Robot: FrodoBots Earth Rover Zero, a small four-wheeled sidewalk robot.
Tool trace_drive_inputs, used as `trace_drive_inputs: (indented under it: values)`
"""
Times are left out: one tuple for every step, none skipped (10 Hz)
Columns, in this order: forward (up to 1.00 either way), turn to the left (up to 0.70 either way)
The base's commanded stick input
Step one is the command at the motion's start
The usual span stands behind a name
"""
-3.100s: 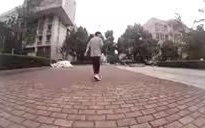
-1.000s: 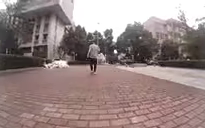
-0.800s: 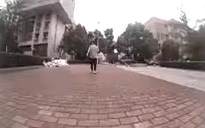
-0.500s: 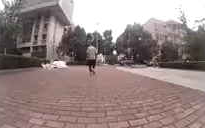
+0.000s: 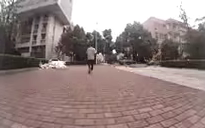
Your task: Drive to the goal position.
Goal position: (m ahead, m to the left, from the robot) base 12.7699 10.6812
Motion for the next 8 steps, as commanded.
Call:
trace_drive_inputs:
  values:
    - [0.70,0.00]
    - [0.70,0.00]
    - [0.70,0.00]
    - [0.70,0.00]
    - [0.70,0.00]
    - [0.70,0.00]
    - [0.70,0.00]
    - [0.70,0.00]
